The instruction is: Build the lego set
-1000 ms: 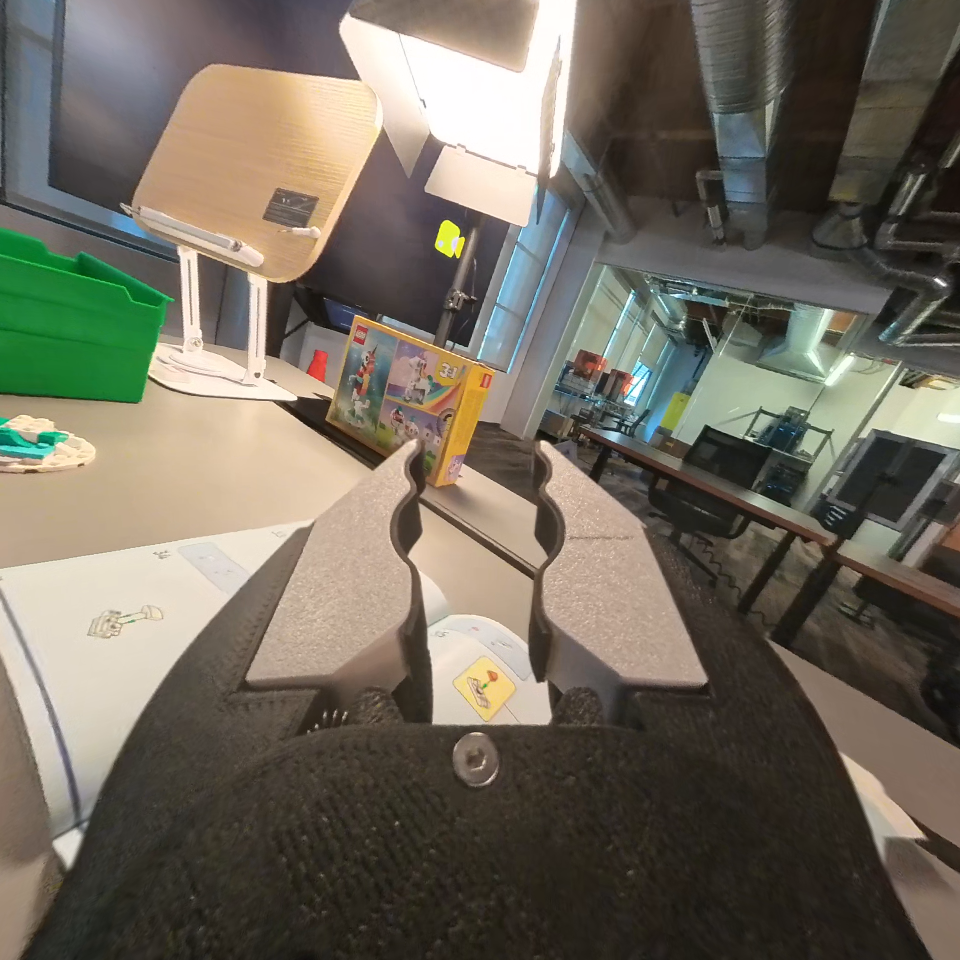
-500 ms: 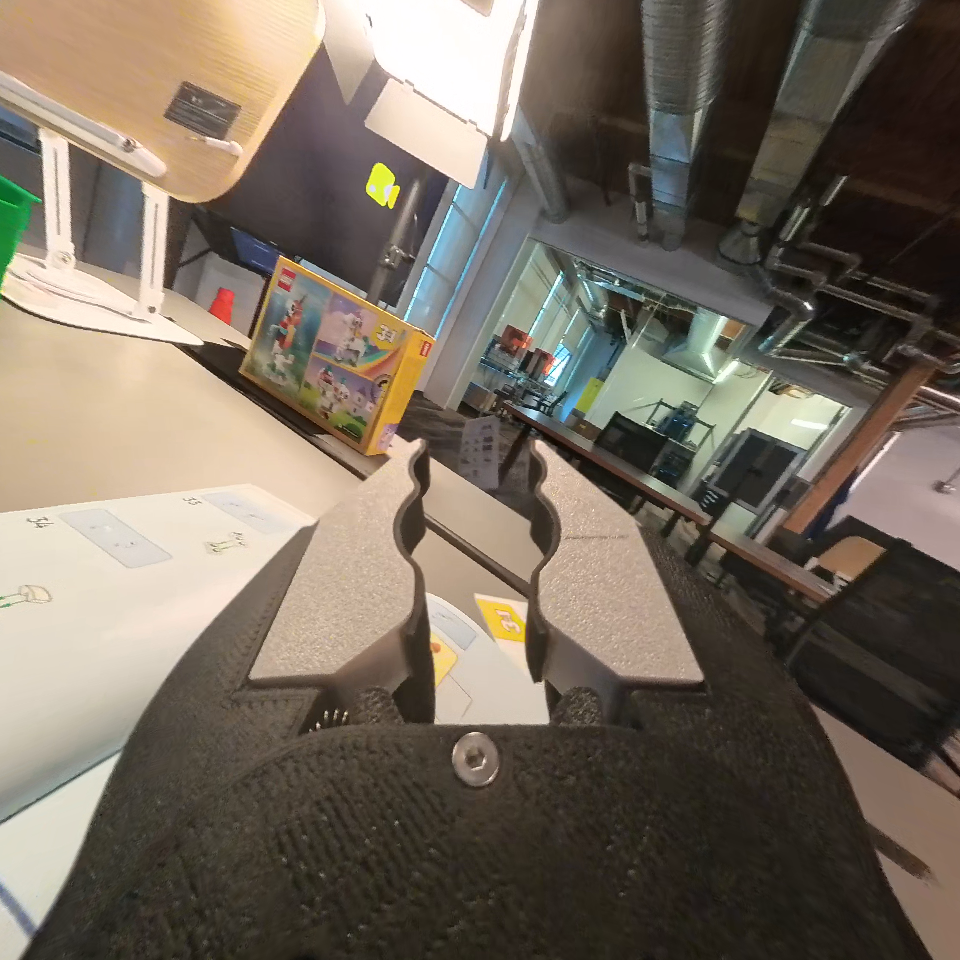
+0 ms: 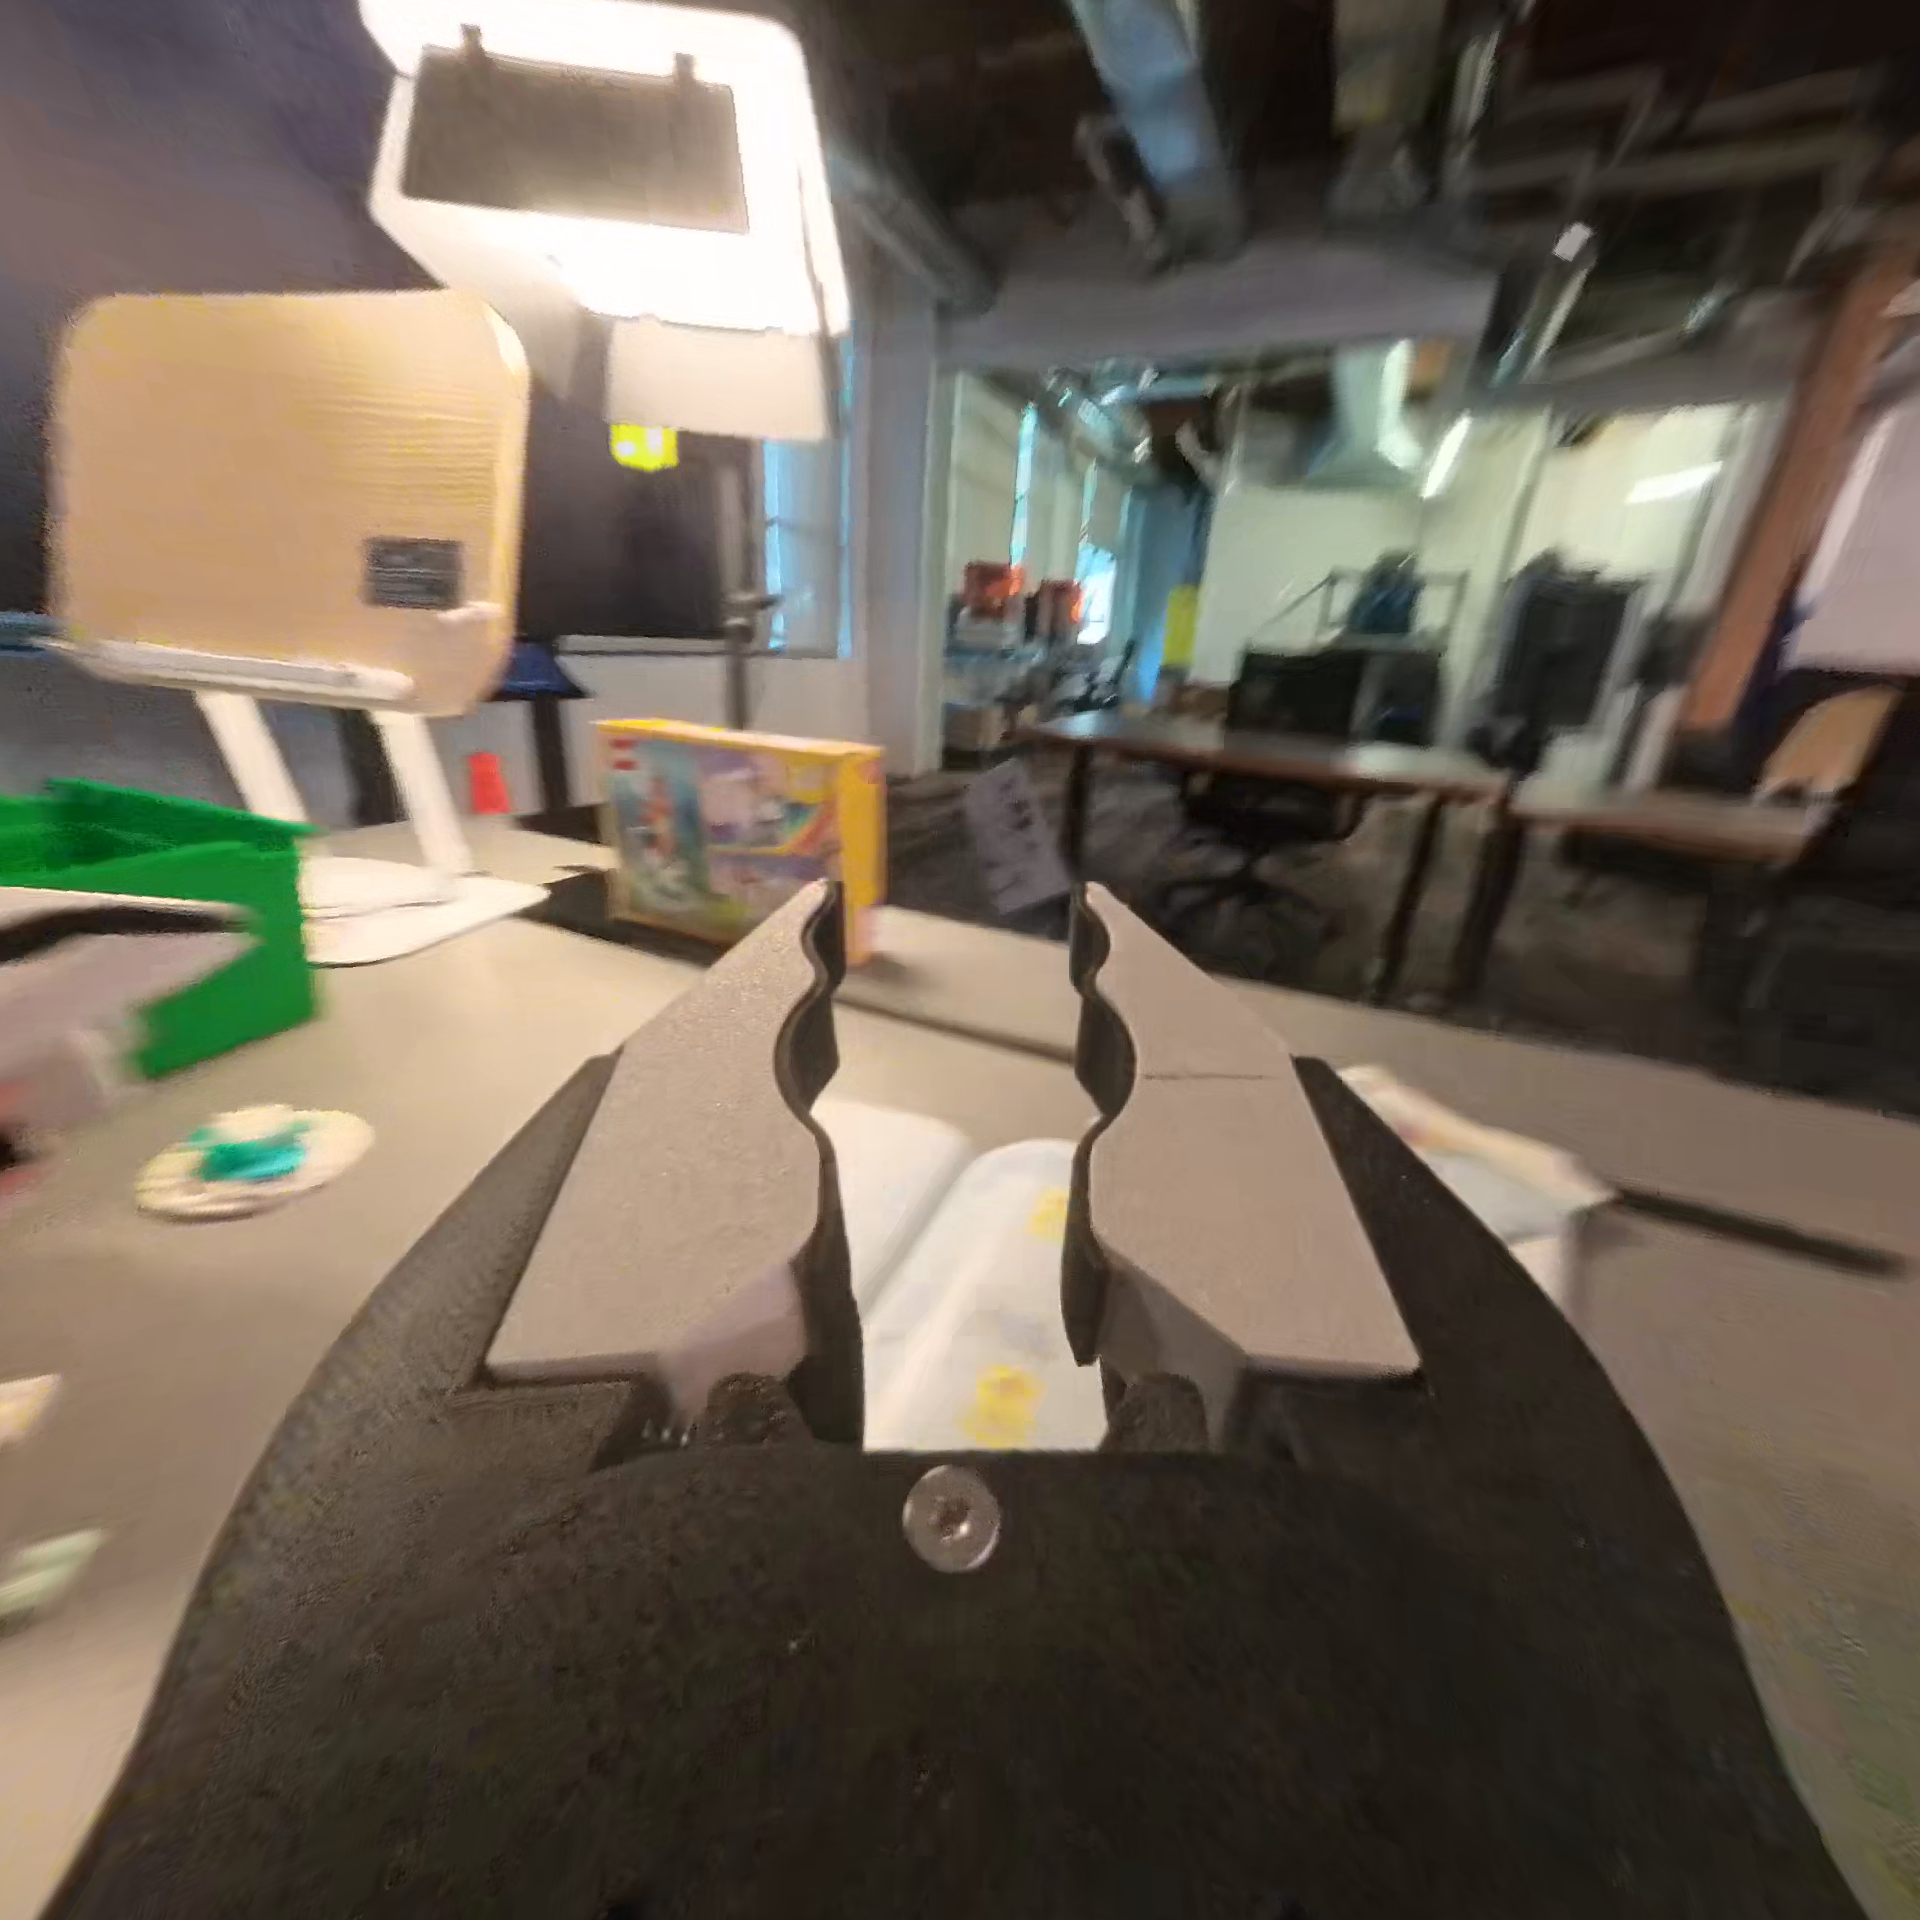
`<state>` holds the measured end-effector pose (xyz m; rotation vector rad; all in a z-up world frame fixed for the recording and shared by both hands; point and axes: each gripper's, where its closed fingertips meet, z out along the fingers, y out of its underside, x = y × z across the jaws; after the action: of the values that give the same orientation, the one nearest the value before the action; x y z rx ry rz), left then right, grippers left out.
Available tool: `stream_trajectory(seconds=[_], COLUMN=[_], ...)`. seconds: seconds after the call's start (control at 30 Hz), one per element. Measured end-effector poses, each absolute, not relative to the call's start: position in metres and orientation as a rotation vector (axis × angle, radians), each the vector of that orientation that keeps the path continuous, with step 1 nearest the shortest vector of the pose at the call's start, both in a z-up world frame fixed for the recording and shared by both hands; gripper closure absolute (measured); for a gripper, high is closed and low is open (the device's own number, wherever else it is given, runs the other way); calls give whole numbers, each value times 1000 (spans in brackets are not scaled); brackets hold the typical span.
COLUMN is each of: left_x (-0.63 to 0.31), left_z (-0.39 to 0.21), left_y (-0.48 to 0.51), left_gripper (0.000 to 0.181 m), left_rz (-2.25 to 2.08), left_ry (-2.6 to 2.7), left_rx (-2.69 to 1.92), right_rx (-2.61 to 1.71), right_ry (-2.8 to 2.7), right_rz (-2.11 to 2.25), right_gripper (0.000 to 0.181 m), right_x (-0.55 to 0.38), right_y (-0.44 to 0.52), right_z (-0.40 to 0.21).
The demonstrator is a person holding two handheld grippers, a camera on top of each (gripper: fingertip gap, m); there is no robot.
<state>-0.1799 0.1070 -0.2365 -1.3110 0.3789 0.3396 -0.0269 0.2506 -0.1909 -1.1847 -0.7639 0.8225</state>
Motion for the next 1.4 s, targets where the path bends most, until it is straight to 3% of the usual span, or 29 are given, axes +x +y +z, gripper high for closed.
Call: stream_trajectory(seconds=[0.2,0.4,0.83,0.97,1.23,1.4], left_x=[-189,-199,-198,-197,-200,-202], left_z=[-226,-222,-224,-224,-223,-225], left_y=[100,94,96,95,95,96], left_gripper=[181,181,181,181,181,181], left_rz=[274,277,239,255,231,232], left_ry=[269,222,215,229,201,200], left_rx=[-1273,-1259,-1267,-1266,-1265,-1272], right_rx=[-1331,-1493,-1657,-1620,-1541,-1620], right_ry=[-1265,-1706,-1818,-1828,-1758,-1781], right_rz=[1088,959,824,775,894,721], right_gripper=[142,149,159,174,175,175], right_x=[-96,-136,-158,-160,-132,-90], right_y=[103,32,22,24,38,77], right_z=[-230,-314,-361,-363,-322,-315])
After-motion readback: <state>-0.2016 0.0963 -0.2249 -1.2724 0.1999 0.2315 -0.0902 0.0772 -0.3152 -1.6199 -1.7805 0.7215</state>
